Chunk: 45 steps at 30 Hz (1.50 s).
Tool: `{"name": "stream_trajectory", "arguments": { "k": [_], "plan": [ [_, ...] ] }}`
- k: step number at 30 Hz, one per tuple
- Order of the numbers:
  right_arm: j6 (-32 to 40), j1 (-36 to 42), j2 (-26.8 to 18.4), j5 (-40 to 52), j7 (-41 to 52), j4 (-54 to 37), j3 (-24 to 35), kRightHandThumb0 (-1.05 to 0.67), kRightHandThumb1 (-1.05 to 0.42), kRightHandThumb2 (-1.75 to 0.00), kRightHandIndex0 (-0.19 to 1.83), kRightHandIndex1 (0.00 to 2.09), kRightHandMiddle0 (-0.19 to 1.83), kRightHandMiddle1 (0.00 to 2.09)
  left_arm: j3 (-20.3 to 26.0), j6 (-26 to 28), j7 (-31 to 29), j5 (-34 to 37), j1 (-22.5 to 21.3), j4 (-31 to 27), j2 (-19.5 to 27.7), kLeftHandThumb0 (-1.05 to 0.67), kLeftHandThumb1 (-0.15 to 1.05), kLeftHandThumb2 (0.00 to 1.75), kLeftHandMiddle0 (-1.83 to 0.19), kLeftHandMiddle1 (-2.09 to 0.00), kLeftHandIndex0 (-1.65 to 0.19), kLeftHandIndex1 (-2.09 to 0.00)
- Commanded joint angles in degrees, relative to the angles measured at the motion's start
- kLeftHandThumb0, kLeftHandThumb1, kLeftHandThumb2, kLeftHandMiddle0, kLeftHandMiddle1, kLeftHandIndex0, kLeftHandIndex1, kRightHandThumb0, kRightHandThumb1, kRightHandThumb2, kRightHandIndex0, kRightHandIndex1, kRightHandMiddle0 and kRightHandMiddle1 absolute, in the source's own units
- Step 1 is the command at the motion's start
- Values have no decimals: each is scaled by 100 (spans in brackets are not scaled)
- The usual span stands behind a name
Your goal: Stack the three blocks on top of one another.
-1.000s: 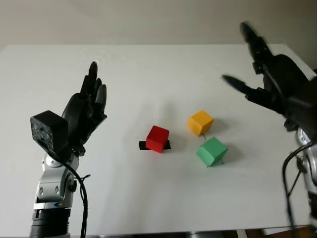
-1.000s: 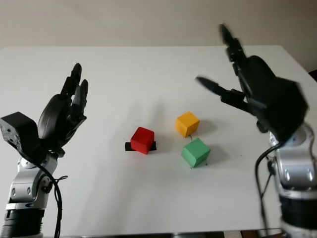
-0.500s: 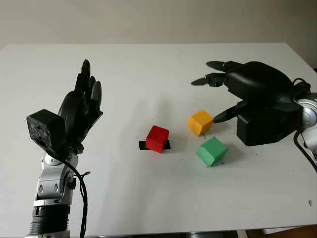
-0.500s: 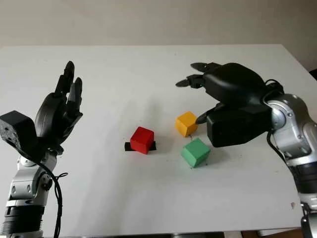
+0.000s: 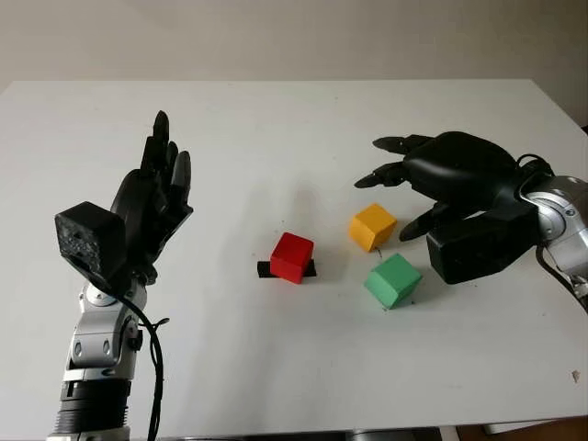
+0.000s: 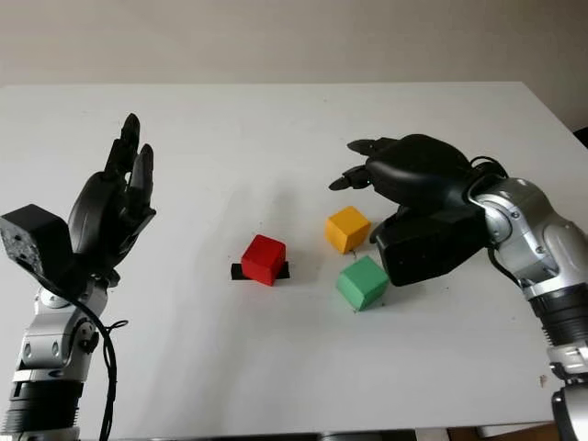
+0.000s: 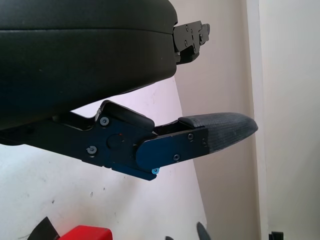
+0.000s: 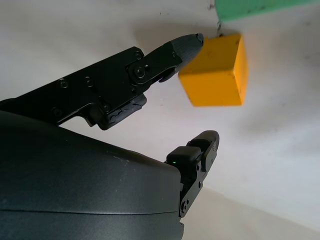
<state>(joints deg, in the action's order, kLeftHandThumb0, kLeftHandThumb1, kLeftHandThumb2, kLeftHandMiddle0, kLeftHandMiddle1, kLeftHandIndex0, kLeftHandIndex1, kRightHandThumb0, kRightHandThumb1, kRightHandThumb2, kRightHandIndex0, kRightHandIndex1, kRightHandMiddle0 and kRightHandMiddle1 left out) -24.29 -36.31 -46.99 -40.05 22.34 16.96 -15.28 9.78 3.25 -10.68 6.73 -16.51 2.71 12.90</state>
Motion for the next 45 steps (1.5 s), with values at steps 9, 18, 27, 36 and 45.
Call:
{"name": "stream_trajectory", "arguments": {
  "k": [9,18,27,36,45],
  "plan": [
    [-140,-207,196,-215,-279,413,-189,-54,-86,-6,15,5,52,8,-108,-168,90,-178,23,-26,35,-74,105,63,19,-5,19,-3],
    [-378,-357,338,-342,-759,922,-336,-52,-86,-5,17,6,57,10,-165,-134,88,-298,94,-101,63,-76,105,62,19,-4,19,-2],
    [-442,-397,333,-484,-997,1062,-430,-46,-87,-6,19,6,69,14,-219,-308,33,-371,114,-12,100,-74,105,65,19,-1,19,0],
    [-700,-511,334,-536,-1367,1410,-521,-41,-91,-5,27,6,60,98,-230,-295,75,-423,129,-46,90,-74,105,65,18,-2,19,0],
    [-668,-541,333,-465,-1309,1363,-495,-40,-91,-5,29,6,55,105,-254,-345,40,-461,115,-10,103,-74,105,65,19,-1,19,0]
  ]
}}
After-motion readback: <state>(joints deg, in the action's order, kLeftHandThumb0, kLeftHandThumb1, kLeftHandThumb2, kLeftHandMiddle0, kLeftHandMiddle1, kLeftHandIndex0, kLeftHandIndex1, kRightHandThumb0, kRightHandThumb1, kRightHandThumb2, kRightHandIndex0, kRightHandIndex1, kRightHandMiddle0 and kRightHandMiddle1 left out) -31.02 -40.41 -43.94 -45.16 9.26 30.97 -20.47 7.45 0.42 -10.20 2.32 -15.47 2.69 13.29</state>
